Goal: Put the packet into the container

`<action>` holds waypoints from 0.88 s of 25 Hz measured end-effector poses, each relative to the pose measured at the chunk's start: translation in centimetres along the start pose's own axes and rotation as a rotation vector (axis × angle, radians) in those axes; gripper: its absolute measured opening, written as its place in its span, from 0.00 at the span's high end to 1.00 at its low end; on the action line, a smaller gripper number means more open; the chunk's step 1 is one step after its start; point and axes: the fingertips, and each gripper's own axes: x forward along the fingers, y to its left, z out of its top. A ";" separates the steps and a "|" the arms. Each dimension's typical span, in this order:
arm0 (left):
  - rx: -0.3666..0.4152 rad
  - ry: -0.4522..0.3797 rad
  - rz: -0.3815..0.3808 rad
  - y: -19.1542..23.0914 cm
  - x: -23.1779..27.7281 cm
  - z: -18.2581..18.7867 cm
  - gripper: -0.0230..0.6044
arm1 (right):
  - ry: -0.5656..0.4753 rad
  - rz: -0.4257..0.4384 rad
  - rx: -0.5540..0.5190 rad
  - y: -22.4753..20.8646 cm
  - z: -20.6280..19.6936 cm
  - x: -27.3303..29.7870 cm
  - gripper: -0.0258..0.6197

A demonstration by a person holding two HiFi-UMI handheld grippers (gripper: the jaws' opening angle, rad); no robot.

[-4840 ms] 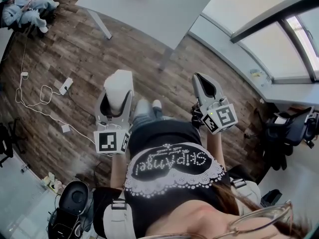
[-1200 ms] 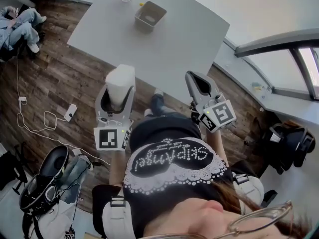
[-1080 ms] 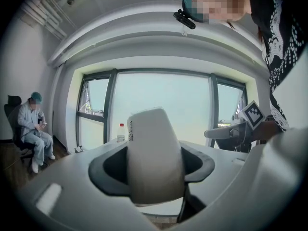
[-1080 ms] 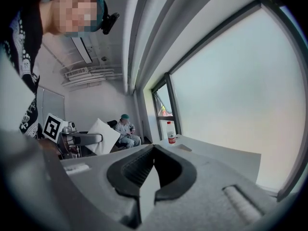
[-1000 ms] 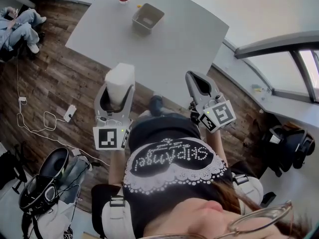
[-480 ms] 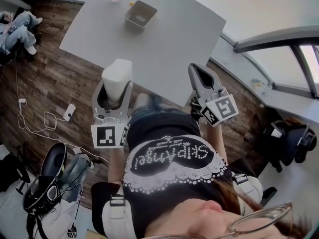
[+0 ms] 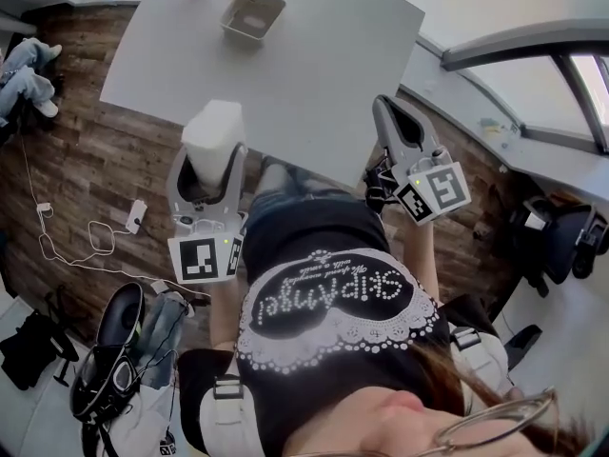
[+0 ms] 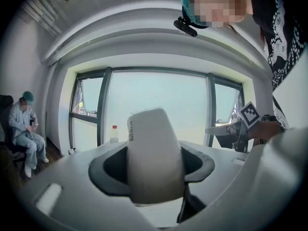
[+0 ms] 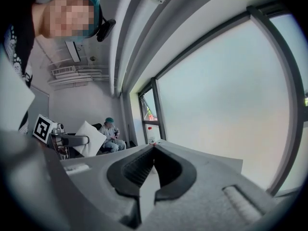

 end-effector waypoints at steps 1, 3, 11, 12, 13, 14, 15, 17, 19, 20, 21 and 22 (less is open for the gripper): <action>-0.001 0.003 -0.005 0.2 0.2 0.1 0.52 | -0.003 -0.006 0.004 0.1 0.1 0.2 0.96; 0.000 0.008 -0.016 0.7 0.5 0.2 0.52 | -0.008 -0.017 0.009 0.2 0.3 0.6 0.96; 0.007 0.013 -0.041 2.3 1.2 0.8 0.52 | -0.019 -0.053 0.008 0.4 1.3 2.0 0.96; 0.007 0.014 -0.041 2.5 1.3 0.8 0.52 | -0.019 -0.056 0.008 0.5 1.3 2.2 0.96; 0.007 0.014 -0.042 2.8 1.3 0.8 0.52 | -0.020 -0.058 0.008 0.6 1.3 2.3 0.96; 0.008 0.015 -0.044 3.0 1.4 0.7 0.52 | -0.020 -0.059 0.008 0.7 1.3 2.5 0.96; 0.008 0.015 -0.045 3.1 1.5 0.7 0.52 | -0.021 -0.060 0.007 0.8 1.4 2.6 0.96; 0.007 0.015 -0.048 3.4 1.8 0.6 0.52 | -0.021 -0.064 0.005 0.8 1.4 2.8 0.96; 0.005 0.012 -0.050 3.5 2.1 0.7 0.52 | -0.018 -0.066 0.001 0.7 1.4 3.0 0.96; 0.005 0.009 -0.053 3.6 2.4 0.8 0.52 | -0.015 -0.067 0.000 0.7 1.4 3.1 0.96; 0.006 0.007 -0.056 3.7 2.6 0.9 0.52 | -0.013 -0.068 0.000 0.7 1.3 3.3 0.96; 0.008 0.005 -0.060 3.7 2.8 1.0 0.52 | -0.013 -0.068 0.002 0.7 1.3 3.4 0.96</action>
